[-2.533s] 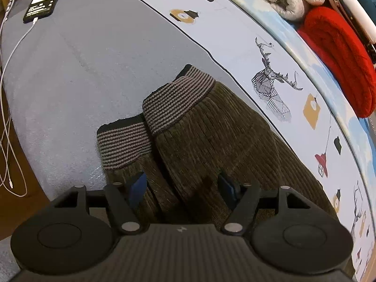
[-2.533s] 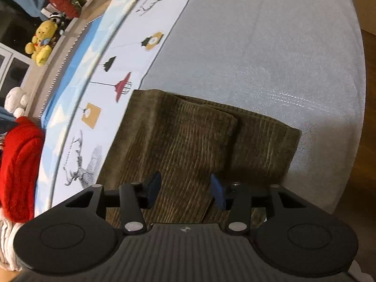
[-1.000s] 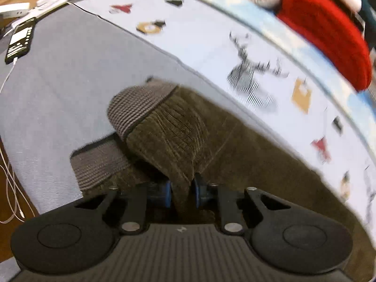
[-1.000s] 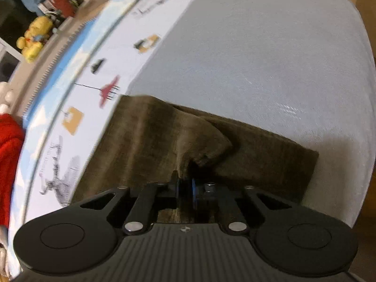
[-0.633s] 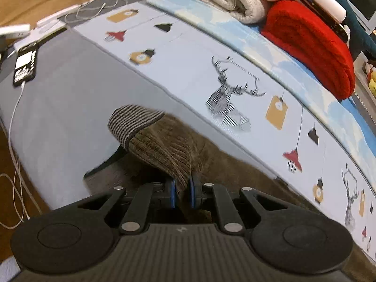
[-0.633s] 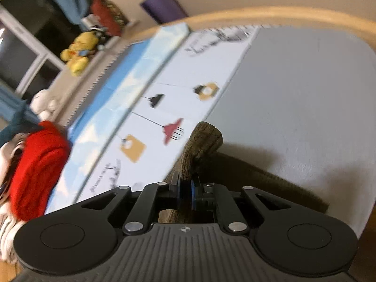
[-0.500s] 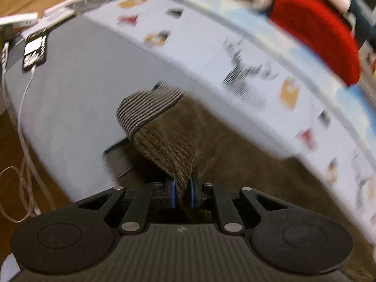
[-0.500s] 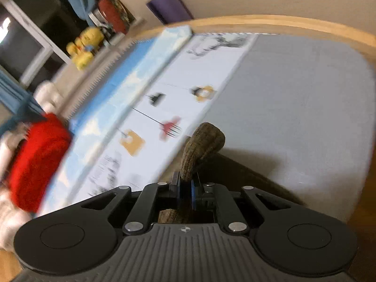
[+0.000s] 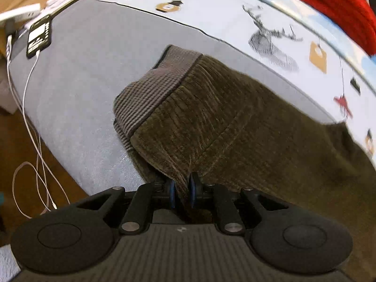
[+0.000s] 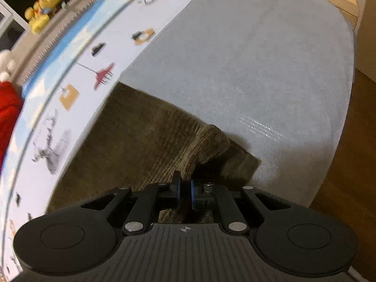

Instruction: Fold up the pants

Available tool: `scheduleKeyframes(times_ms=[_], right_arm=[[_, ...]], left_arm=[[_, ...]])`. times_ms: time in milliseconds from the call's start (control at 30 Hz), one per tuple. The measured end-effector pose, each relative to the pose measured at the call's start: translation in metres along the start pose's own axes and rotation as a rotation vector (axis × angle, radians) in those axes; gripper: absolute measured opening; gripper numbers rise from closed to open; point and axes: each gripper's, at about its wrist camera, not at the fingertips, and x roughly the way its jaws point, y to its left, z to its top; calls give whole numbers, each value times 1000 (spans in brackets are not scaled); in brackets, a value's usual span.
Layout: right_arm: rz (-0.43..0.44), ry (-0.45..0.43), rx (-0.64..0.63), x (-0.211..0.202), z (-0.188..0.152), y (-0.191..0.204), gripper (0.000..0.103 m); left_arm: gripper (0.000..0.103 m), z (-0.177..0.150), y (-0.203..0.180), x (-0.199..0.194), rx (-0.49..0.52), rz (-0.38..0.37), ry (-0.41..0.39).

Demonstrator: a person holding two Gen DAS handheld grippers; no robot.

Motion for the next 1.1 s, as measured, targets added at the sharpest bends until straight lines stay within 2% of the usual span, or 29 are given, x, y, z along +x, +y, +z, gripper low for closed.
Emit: scheduleKeyframes(times_ms=[100, 167, 267, 300, 333, 400, 433, 467, 500, 567, 633, 667, 733, 800, 833, 867, 933, 967, 1000, 1100], right_arm=[[33, -24, 31, -13, -1, -8, 7], [11, 1, 75, -11, -1, -15, 7], [-87, 64, 73, 11, -2, -16, 7], [-115, 75, 57, 14, -5, -15, 7], [-145, 92, 32, 20, -6, -12, 8], [-250, 87, -16, 22, -5, -7, 21], [-293, 60, -30, 18, -5, -4, 37], [-334, 41, -40, 14, -4, -2, 53], [-371, 9, -45, 8, -3, 0, 56], [-343, -58, -53, -8, -5, 2, 56], [-157, -71, -92, -20, -12, 11, 57], [-49, -45, -140, -23, -18, 17, 55], [131, 81, -330, -18, -40, 46, 53], [195, 159, -513, -7, -70, 77, 48], [185, 190, -601, 1, -86, 89, 46], [138, 219, -673, 10, -102, 98, 45], [-11, 318, -774, 31, -132, 102, 46], [-13, 266, -842, 24, -144, 103, 45], [-30, 251, -898, 17, -151, 107, 45], [-44, 312, -822, 1, -140, 111, 45]], left_arm=[[13, 6, -2, -12, 23, -17, -21], [14, 6, -4, -11, 47, -4, -18], [15, 0, -9, 4, 62, 35, 14], [18, -4, -12, 9, 68, 50, 14], [27, -8, -15, 12, 83, 76, 8], [56, -13, -17, 12, 104, 126, -10], [82, -14, -16, 9, 111, 144, -19], [93, -14, -15, 5, 118, 157, -33], [93, -14, -13, -1, 115, 164, -59], [93, -12, -8, -15, 97, 146, -108], [93, -10, -4, -29, 68, 101, -133], [93, -9, -3, -37, 50, 72, -156], [93, -9, -3, -48, 18, 11, -195], [93, -8, -7, -50, 9, -26, -195], [93, -8, -11, -48, 8, -24, -191], [93, -9, -14, -44, 7, -13, -179], [93, -13, -18, -32, 18, 8, -135], [93, -16, -19, -25, 31, 20, -115], [93, -19, -19, -21, 48, 32, -101], [93, -27, -12, -21, 73, 47, -109]])
